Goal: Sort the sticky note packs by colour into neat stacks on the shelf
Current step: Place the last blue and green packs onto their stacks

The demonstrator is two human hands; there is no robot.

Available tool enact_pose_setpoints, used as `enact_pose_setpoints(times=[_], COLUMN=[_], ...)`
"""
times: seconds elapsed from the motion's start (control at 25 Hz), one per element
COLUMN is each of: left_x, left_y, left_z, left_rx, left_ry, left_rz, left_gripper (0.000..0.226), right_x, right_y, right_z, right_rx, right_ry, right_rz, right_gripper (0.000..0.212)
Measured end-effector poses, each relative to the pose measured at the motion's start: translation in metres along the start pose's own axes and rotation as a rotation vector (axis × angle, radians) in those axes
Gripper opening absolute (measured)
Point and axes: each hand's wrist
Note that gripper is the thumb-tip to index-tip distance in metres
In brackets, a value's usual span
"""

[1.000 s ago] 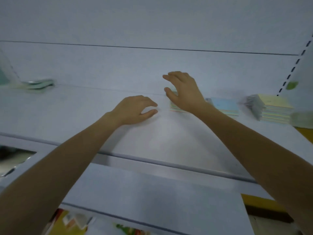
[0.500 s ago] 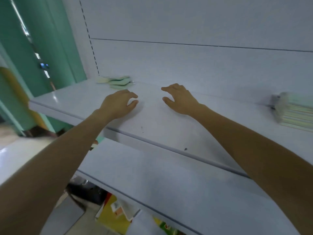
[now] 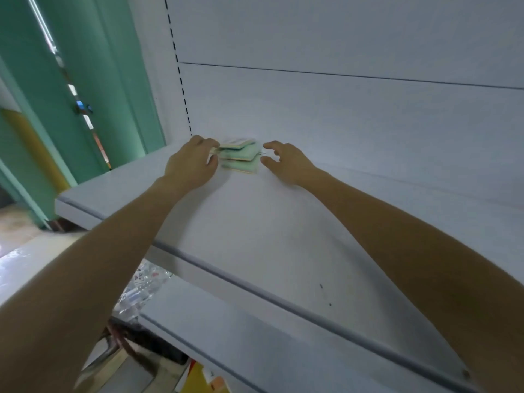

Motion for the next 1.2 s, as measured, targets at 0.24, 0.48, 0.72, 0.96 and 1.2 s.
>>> enact_pose_setpoints(times=[0.24, 0.48, 0.72, 0.96, 1.2], left_x=[0.064, 0.09, 0.083, 0.076, 0.057], left_y=[-0.027, -0.034, -0.033, -0.016, -0.022], left_z=[0.013, 0.031, 0.034, 0.033, 0.032], left_rx=[-0.07, -0.165, -0.34, -0.212, -0.121], left_ry=[-0.168, -0.404, -0.425, -0.499, -0.597], left_rz=[0.071, 0.044, 0.154, 0.331, 0.468], left_gripper=[0.046, 0.054, 0.05, 0.047, 0.08], right_x=[0.062, 0.065, 0.036, -0.01, -0.028], right_y=[-0.024, -0.023, -0.011, 0.021, 0.024], right_z=[0.026, 0.029, 0.014, -0.006, -0.002], right_rx=[0.082, 0.297, 0.583, 0.504, 0.547], right_ry=[-0.052, -0.058, 0.01, 0.042, 0.192], right_rz=[0.213, 0.338, 0.441, 0.514, 0.523], right_gripper=[0.056, 0.058, 0.059, 0.06, 0.056])
Point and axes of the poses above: each hand's wrist, its own x-axis towards the middle knuckle, its own z-axis out of the palm, y = z × x, and after that the axes turned 13 degrees about -x, right-handed
